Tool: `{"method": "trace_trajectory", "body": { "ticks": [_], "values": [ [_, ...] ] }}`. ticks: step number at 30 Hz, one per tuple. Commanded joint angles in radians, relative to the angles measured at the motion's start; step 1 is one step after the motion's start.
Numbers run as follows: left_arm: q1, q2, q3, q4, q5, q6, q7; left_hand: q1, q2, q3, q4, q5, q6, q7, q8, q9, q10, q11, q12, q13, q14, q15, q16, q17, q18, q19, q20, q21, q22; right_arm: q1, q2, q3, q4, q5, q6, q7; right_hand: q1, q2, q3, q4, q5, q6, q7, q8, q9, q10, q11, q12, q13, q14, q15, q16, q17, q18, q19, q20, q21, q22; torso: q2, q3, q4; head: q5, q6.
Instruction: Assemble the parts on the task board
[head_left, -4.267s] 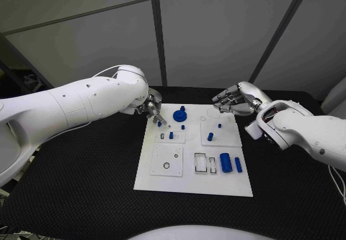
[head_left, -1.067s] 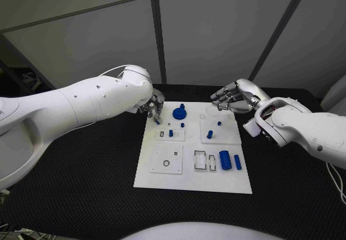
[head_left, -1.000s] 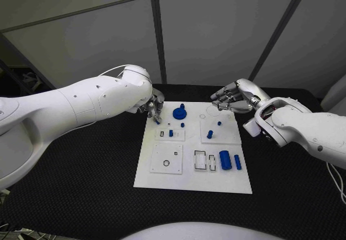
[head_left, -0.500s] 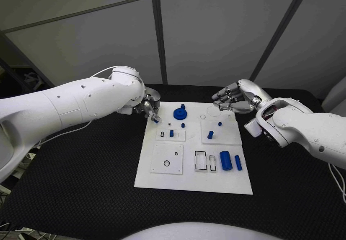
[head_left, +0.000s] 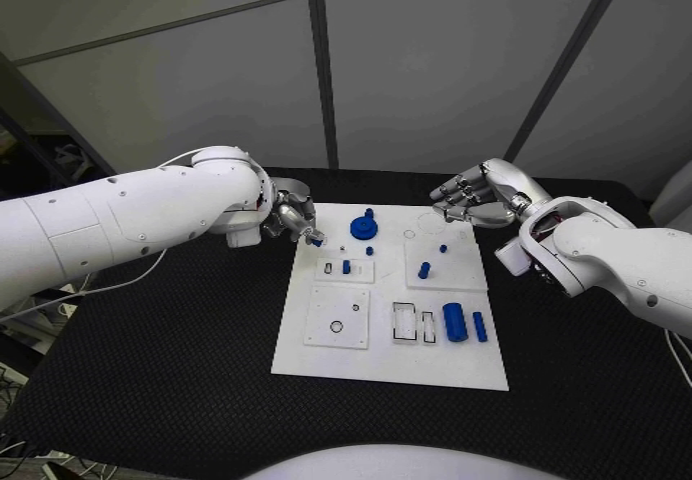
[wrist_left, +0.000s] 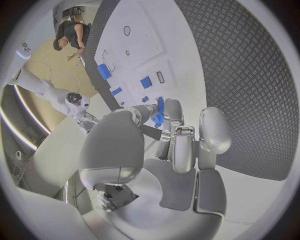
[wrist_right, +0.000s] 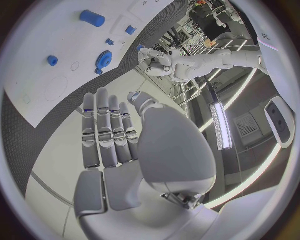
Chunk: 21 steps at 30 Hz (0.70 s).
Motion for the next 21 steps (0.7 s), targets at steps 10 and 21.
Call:
{"method": "trace_trajectory", "body": {
  "ticks": [10, 21],
  "values": [
    [-0.034, -0.081, -0.030, 0.152, 0.079, -0.422, -0.143, -0.069, -0.020, 0.220, -0.210, 0.079, 0.023, -0.010, 0.028, -0.002, 0.077, -0.043, 0.018, 0.030, 0.085, -0.017, 0.005, 0.186, -0.048, 0.021, -0.007, 0.030, 0.146, 0.002, -0.001, 0.001, 0.003, -0.002, -0.003, 0.003, -0.003, 0.000, 0.006, 0.000, 0.005, 0.000, 0.000, -0.003, 0.001, 0.004, 0.005, -0.006, -0.001, 0.003, 0.002, -0.007, 0.001, 0.011, 0.002, 0.002, -0.006, -0.002, -0.005, 0.0043, 0.0077, -0.006, -0.009],
    [-0.063, -0.059, -0.041, 0.178, 0.043, -0.466, -0.153, -0.077, -0.020, 0.226, -0.216, 0.084, 0.025, -0.012, 0.031, -0.003, 0.082, -0.044, 0.021, 0.035, 0.085, -0.018, 0.005, 0.186, -0.049, 0.023, -0.008, 0.032, 0.148, 0.002, -0.001, 0.001, 0.006, -0.003, -0.003, 0.004, -0.003, 0.000, 0.006, -0.001, 0.006, 0.000, 0.000, -0.003, 0.001, 0.004, 0.005, -0.006, -0.002, 0.004, 0.002, -0.007, 0.002, 0.011, 0.003, 0.002, -0.006, -0.002, -0.003, 0.0036, 0.0044, -0.008, -0.011]
  ]
}}
